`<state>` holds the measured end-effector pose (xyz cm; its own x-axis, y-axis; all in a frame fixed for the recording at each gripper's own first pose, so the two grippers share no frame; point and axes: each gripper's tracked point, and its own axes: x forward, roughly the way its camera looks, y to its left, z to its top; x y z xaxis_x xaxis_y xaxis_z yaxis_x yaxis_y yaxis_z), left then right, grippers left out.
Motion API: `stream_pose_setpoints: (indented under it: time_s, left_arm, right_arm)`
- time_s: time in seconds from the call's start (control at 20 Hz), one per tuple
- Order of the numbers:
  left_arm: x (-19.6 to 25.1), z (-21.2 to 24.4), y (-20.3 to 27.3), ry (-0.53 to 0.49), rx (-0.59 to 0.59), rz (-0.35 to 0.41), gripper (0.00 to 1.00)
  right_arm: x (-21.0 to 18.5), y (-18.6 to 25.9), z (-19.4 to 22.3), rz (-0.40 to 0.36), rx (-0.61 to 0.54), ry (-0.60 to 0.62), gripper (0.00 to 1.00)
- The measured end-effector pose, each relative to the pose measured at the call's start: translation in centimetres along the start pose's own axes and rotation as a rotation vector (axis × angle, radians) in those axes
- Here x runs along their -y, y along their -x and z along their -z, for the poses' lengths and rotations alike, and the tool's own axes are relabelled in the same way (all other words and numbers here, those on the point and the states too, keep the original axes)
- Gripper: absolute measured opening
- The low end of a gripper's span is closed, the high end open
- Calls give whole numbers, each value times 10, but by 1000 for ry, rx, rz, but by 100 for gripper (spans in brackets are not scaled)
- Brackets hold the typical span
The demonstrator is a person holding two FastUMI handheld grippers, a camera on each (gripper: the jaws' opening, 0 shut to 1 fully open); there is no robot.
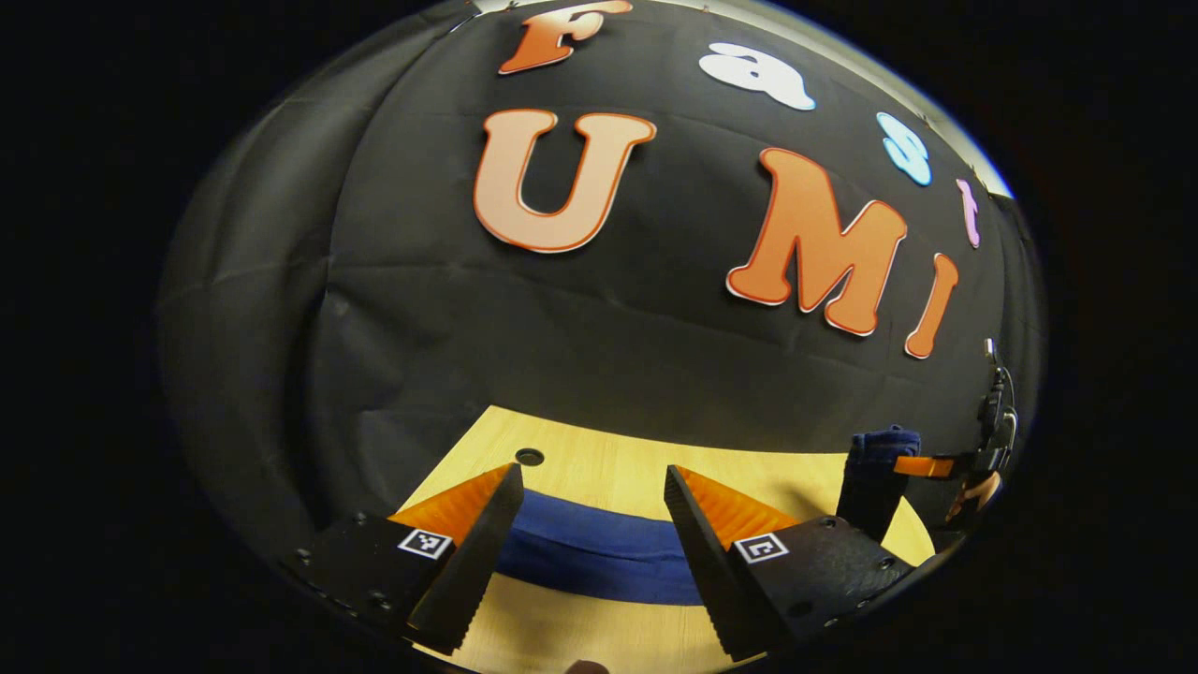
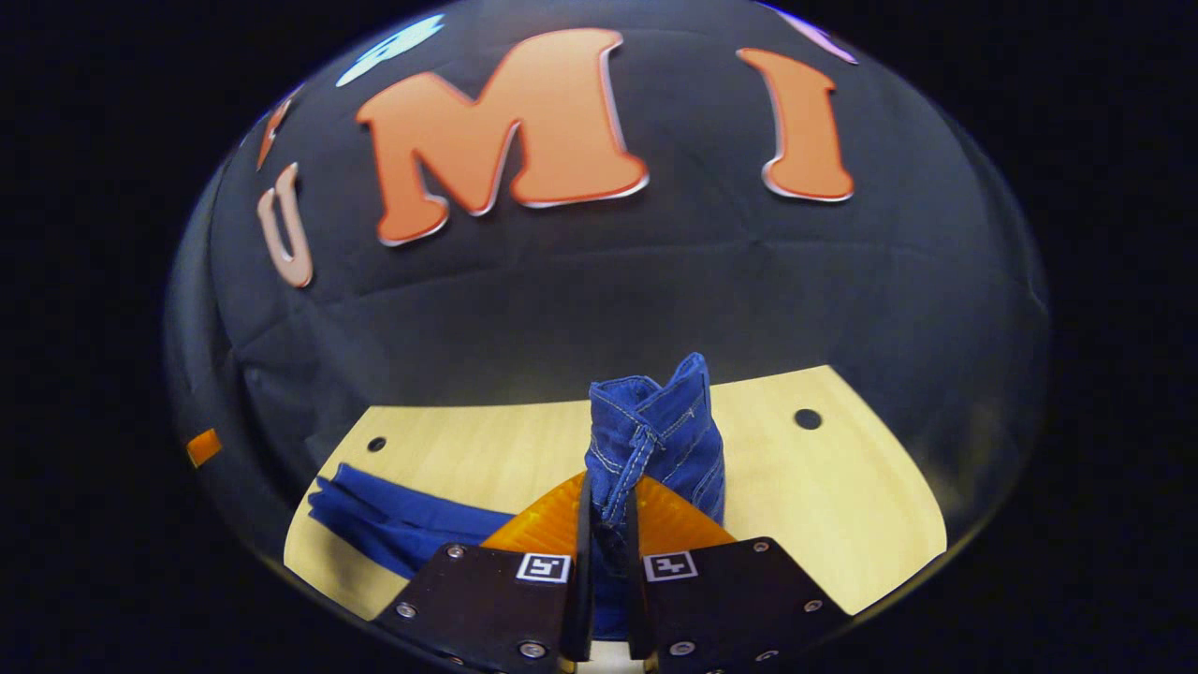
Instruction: Grasp the waist and the cuffs of the jeans and fold them to make the two legs overlap; first hold the waist and fold one-third of the jeans toward the cuffs, then hold the cuffs and fold the remaining one-third in the same direction to finish folding.
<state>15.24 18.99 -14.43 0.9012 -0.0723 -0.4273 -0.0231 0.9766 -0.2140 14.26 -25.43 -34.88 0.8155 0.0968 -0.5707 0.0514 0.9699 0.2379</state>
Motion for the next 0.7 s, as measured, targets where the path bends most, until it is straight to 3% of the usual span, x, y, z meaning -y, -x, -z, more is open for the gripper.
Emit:
stream_pose_setpoints:
  time_s: [0.25,0.5,0.7]
  left_arm:
    - [-44,22,0,56,-57,-74,94]
    - [-75,44,-5,108,-130,-128,94]
    - [-85,62,-12,160,-183,-142,94]
  right_arm:
    - [-3,-4,14,-71,-117,119,15]
    - [6,1,12,-66,-205,239,14]
    - [7,-4,16,-108,-208,306,24]
